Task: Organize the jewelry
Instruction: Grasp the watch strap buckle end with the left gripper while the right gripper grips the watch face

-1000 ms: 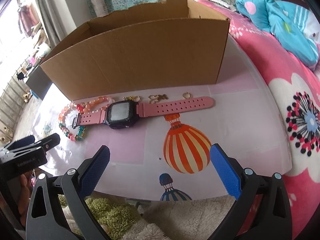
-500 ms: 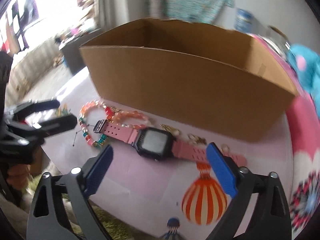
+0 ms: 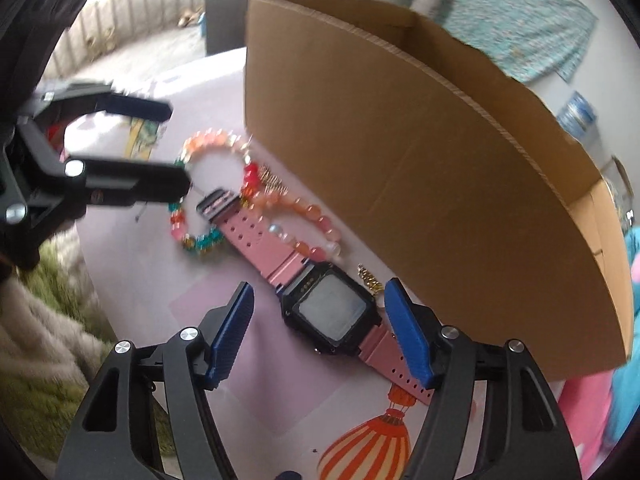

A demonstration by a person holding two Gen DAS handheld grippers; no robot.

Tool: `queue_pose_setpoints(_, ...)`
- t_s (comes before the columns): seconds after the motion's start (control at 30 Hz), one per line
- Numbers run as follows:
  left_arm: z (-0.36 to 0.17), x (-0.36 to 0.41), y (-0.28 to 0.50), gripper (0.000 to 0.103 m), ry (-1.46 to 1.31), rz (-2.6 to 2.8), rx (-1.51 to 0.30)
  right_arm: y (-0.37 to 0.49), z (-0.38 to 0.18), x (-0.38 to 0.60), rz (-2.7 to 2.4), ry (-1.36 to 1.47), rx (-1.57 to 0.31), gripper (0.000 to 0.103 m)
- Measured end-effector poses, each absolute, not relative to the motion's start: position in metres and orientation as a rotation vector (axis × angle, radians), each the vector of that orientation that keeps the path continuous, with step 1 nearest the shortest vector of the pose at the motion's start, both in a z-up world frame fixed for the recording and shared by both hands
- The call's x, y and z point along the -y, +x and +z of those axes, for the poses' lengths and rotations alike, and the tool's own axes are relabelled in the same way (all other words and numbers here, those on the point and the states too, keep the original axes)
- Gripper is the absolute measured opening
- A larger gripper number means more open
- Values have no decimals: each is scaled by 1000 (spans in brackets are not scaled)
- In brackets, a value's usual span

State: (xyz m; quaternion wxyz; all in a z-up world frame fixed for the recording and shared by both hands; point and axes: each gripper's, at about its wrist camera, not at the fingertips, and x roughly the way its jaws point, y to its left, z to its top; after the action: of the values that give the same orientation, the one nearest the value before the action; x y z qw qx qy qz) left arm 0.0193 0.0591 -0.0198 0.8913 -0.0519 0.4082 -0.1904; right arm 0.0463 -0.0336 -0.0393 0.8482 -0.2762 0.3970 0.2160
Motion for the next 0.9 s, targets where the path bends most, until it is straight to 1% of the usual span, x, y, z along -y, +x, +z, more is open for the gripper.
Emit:
queue_pose_setpoints(0.13,-23,-62,21,95,-107,-398,-851,45,-36,33,472,-582,-845,65)
queue_pose_setpoints(0.2,-24,-63,18,95,-95,-393,-846,55,-30,32,487,-581,-858,58)
queue_pose_setpoints(0.27,-22,-61,18,95,-79,-386,-834,57,-30,39,484,-584,-862,56)
queue_pose_setpoints(0.3,-21,-61,17,95,-70,-381,-825,54,-31,37,476,-592,-858,51)
queue_pose_setpoints(0.4,-18,-61,12,94,-50,-367,-804,51,-31,36,464,-592,-860,50)
queue_pose_setpoints(0.43,-17,-60,11,93,-44,-363,-799,49,-31,36,461,-589,-856,50)
queue_pose_setpoints(0.47,-16,-59,9,89,-41,-360,-796,47,-29,37,458,-582,-853,49)
queue_pose_setpoints(0.5,-14,-58,8,83,-38,-359,-796,45,-29,37,461,-573,-850,43)
queue_pose_setpoints(0.57,-12,-57,5,76,-35,-364,-803,41,-23,37,467,-538,-845,34)
queue_pose_setpoints(0.6,-10,-55,3,73,-32,-370,-803,39,-22,39,466,-525,-849,32)
queue_pose_setpoints(0.63,-9,-55,1,71,-27,-376,-801,37,-22,40,465,-518,-853,32)
queue_pose_setpoints(0.67,-7,-53,-1,69,-15,-382,-798,35,-23,42,464,-517,-848,29)
queue_pose_setpoints(0.7,-6,-49,-4,67,5,-391,-795,33,-23,42,463,-521,-843,28)
queue_pose_setpoints(0.83,0,-37,-13,67,57,-434,-788,27,-23,41,475,-559,-811,28)
queue_pose_setpoints(0.9,4,-29,-19,67,89,-451,-780,26,-22,41,480,-576,-797,31)
